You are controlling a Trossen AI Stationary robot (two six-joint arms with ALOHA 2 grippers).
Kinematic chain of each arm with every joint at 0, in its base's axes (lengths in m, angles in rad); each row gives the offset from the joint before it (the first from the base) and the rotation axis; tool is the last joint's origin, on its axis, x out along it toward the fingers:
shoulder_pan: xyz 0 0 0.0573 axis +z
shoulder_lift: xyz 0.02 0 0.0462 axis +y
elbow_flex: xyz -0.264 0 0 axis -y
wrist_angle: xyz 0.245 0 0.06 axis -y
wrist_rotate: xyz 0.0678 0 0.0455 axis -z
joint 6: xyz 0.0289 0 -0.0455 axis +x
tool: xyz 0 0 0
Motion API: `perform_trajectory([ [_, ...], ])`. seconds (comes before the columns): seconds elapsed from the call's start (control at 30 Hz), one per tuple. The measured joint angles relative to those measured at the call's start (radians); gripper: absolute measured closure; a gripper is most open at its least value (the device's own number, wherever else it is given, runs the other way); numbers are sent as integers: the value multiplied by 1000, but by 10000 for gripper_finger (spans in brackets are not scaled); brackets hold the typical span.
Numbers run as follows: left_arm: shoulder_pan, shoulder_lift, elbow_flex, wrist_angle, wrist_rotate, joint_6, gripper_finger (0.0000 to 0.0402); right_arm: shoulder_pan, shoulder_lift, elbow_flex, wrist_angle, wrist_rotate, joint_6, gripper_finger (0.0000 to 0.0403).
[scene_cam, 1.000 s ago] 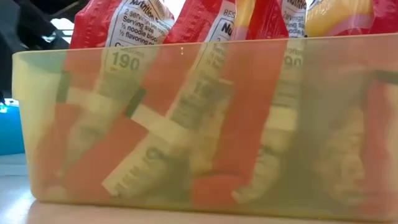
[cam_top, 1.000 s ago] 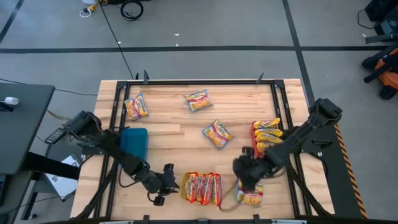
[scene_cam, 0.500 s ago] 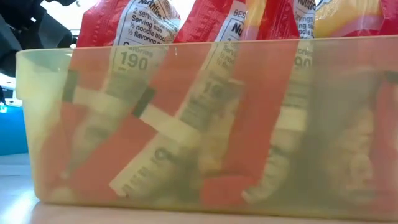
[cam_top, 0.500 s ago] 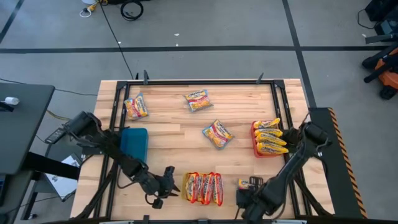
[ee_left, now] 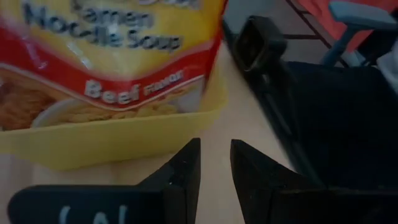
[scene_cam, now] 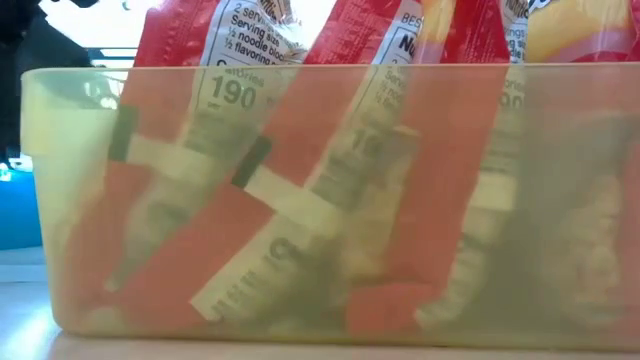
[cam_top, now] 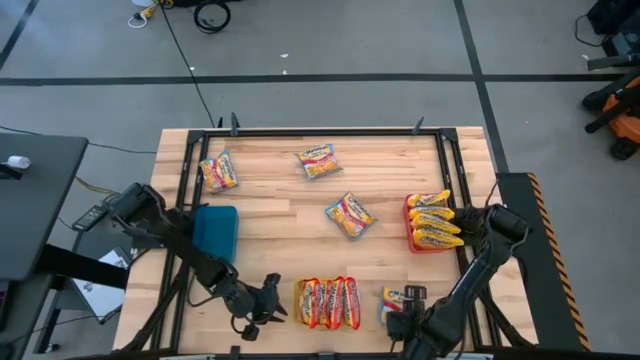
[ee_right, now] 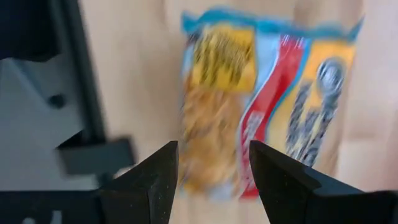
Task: Sort Maruchan noodles
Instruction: Put the blue noodle pack into the blue bin
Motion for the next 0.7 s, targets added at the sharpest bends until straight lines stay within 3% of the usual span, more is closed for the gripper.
perform_trajectory([
  [0.13, -25, -44, -1, -89, -27, -4, 308, -1, 36, -1, 4, 83, -73, 199],
  [0.2, -38, -65, 0, -109, -96, 24, 308, 0, 56, -1, 13, 87, -100, 199],
  [0.33, -50, -70, 0, -47, -248, 133, 308, 2, 82, 3, 24, 82, -118, 199],
  [0.47, -35, -70, 0, -24, -273, 169, 308, 5, 96, 4, 13, 121, -72, 205],
  [0.57, -21, -70, 0, -16, -273, 169, 308, 3, 98, 3, 11, 131, -77, 227],
  [0.7, -11, -70, 0, -14, -289, 171, 308, -1, 99, 2, -1, 128, -114, 285],
])
